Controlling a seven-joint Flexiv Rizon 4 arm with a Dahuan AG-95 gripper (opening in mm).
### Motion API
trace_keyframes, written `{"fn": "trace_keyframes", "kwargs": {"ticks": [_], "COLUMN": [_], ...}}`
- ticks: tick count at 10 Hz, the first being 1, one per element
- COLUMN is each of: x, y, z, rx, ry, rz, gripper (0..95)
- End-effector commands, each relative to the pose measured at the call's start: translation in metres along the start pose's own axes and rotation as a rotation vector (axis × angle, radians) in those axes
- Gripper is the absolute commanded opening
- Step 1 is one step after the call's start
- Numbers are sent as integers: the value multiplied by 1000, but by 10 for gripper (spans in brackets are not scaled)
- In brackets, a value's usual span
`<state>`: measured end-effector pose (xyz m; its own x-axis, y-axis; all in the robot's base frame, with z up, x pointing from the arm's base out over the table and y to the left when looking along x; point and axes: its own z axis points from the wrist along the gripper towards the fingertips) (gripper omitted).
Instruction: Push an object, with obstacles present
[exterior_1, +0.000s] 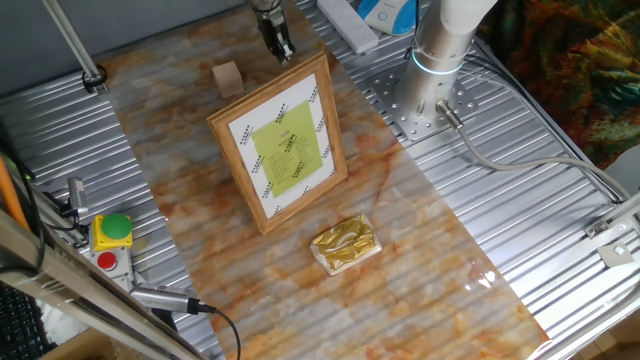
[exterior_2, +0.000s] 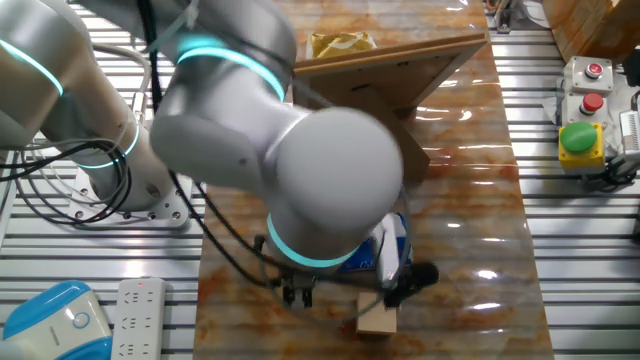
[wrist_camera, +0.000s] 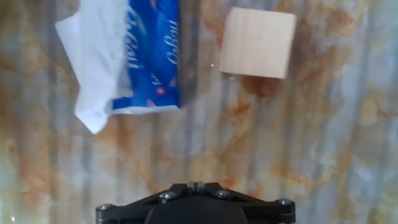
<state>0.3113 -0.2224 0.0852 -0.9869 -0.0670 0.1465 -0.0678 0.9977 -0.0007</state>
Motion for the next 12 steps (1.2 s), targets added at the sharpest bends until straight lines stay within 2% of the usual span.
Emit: {"fn": "trace_keyframes", "kwargs": {"ticks": [1, 3, 7, 9, 12], "x": [-3, -5, -14, -18, -28], "y": [-9, -17, -36, -44, -49], "z": [2, 3, 9, 8, 11], "rx": [-1, -13, -14, -15, -16], "ry": [4, 3, 2, 5, 7], "rz": [-10, -15, -36, -46, -51], "gripper": [0, 0, 0, 0, 0]}}
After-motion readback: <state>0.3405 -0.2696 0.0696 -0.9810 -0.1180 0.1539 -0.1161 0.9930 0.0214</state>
